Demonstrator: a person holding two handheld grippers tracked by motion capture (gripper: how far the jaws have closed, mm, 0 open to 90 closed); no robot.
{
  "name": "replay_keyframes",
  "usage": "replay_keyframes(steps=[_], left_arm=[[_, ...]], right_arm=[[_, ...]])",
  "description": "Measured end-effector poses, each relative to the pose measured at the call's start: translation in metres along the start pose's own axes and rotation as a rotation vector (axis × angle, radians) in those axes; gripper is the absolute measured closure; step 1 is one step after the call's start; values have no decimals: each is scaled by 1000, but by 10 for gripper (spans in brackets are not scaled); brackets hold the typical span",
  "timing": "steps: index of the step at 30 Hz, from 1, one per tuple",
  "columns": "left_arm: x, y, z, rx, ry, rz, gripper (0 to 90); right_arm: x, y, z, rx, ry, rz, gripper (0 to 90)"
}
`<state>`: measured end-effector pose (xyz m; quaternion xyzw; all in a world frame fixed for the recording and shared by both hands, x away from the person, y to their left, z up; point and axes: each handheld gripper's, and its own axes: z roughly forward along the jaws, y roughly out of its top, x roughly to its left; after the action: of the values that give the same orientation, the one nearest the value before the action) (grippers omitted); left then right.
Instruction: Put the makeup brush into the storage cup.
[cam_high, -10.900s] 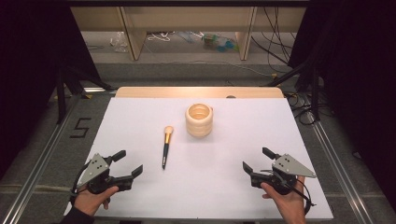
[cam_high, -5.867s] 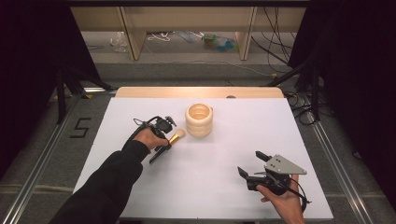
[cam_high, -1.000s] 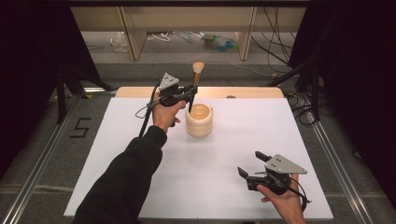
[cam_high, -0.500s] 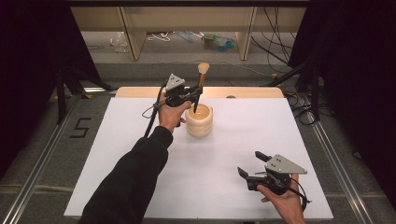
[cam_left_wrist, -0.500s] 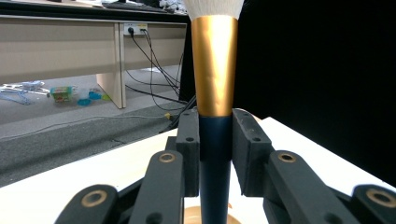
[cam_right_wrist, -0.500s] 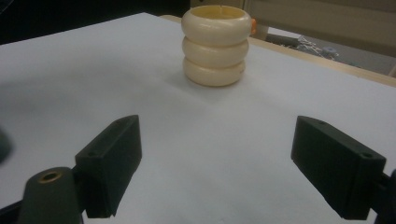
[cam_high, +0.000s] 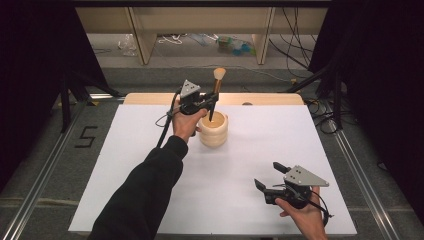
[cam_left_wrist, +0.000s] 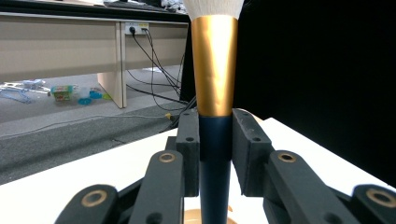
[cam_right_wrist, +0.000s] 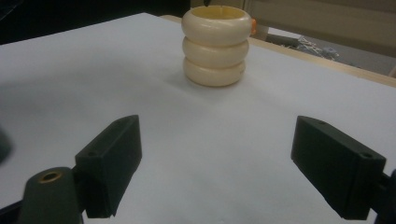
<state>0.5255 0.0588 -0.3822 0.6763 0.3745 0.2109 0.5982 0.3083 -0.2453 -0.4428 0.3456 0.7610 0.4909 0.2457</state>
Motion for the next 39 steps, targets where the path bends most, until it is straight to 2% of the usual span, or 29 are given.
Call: replay_keyframes(steps=[8, 21, 31, 33, 39], left_arm=[[-1, -4, 3, -4, 0, -8, 741], [0, -10, 4, -8, 6, -18, 740], [1, -17, 5, 0, 6, -20, 741], [1, -19, 5, 2, 8, -19, 741], [2, -23, 4, 8, 8, -17, 741]], right_arm=[[0, 0, 1, -17, -1, -6, 171], [0, 0, 0, -1, 0, -6, 171], [0, 0, 1, -12, 4, -5, 171], [1, -1, 1, -2, 10, 8, 171], [0, 0, 1, 1, -2, -9, 171]])
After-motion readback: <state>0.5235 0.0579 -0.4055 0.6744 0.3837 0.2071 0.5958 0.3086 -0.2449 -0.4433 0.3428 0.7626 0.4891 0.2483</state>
